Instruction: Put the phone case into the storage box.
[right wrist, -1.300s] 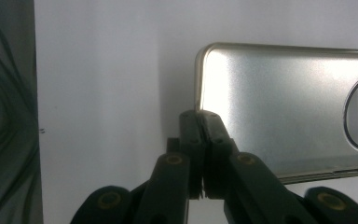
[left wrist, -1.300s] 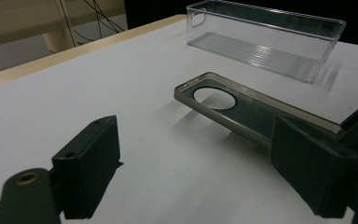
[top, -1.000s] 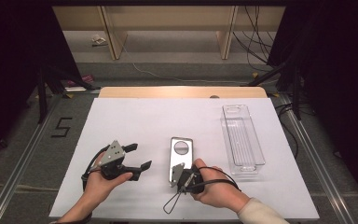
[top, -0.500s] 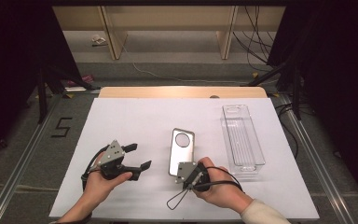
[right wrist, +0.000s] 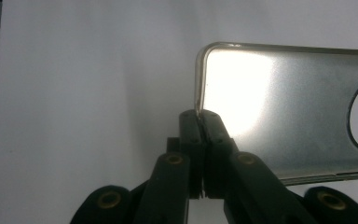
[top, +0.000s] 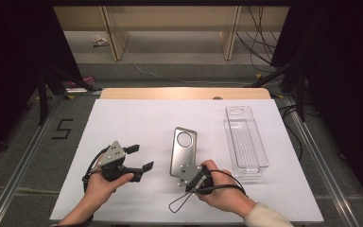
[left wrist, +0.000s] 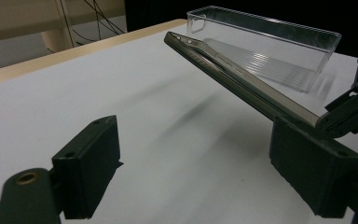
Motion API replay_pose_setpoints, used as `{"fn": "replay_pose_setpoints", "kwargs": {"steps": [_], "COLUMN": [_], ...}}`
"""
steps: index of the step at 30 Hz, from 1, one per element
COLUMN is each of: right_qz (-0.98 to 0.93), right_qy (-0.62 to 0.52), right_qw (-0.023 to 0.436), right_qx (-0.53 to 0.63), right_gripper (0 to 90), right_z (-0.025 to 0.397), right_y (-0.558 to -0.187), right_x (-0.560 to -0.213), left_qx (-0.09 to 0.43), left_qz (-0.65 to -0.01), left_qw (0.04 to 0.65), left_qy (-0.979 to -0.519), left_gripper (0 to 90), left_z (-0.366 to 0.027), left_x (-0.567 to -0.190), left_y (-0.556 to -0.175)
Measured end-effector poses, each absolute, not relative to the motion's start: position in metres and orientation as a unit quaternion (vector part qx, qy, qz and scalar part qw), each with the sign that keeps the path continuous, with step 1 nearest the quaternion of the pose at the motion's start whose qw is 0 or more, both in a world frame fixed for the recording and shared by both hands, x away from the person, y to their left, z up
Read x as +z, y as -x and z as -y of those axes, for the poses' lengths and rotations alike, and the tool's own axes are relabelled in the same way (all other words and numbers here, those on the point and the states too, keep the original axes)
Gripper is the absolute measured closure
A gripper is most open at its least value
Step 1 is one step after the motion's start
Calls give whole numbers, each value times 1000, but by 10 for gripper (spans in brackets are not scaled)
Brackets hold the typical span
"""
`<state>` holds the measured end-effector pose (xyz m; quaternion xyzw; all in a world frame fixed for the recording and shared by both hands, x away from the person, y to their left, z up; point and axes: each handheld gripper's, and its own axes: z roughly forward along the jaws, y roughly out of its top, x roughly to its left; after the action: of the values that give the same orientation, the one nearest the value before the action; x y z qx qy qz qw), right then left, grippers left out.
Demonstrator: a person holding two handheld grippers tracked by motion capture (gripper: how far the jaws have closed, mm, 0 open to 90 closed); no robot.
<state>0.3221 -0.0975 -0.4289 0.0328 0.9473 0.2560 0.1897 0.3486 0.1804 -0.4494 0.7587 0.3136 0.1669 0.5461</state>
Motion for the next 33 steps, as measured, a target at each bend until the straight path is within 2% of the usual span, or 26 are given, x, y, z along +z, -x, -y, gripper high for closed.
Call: {"fn": "replay_pose_setpoints", "kwargs": {"steps": [11,21,33], "right_qz": [-945,-940,-939], "right_qy": [-30,-26,-14], "right_qw": [197,206,211], "right_qx": [261,272,272], "right_gripper": [894,894,894], "right_z": [94,91,86], "right_y": [-320,-319,-315], "right_x": [-429,-428,-427], "left_qx": [176,143,108], "left_qz": [-313,-360,-378], "left_qw": [547,529,512], "left_qy": [-756,-755,-764], "left_gripper": [200,272,314], "left_z": [-168,-148,-125], "left_x": [-425,-412,-413], "left_y": [-365,-398,-416]}}
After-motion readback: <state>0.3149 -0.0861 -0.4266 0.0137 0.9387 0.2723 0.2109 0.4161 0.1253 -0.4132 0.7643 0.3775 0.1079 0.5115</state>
